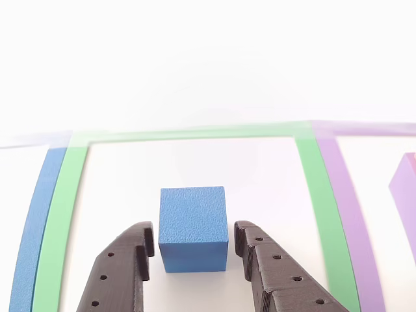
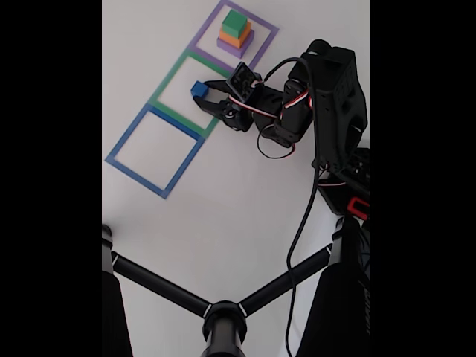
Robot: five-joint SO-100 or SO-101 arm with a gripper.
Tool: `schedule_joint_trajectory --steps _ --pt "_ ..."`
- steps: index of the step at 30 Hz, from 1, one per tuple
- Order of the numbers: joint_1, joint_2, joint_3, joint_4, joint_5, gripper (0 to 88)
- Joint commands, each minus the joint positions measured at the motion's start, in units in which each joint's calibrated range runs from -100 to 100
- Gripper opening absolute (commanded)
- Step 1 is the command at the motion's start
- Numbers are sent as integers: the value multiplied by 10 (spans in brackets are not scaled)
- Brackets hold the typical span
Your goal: Tower of hanoi
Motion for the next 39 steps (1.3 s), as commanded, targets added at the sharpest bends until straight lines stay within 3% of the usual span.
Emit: schedule_joint_trajectory --steps 1,9,15,19,28,39 --pt "7 -2 -8 -19 6 160" --pt "-1 -67 6 1 6 211" --pt "-3 -221 20 128 6 214" --pt "13 -362 31 280 6 190" --pt "91 -657 27 668 6 41" --pt "160 -760 -361 1274 6 19"
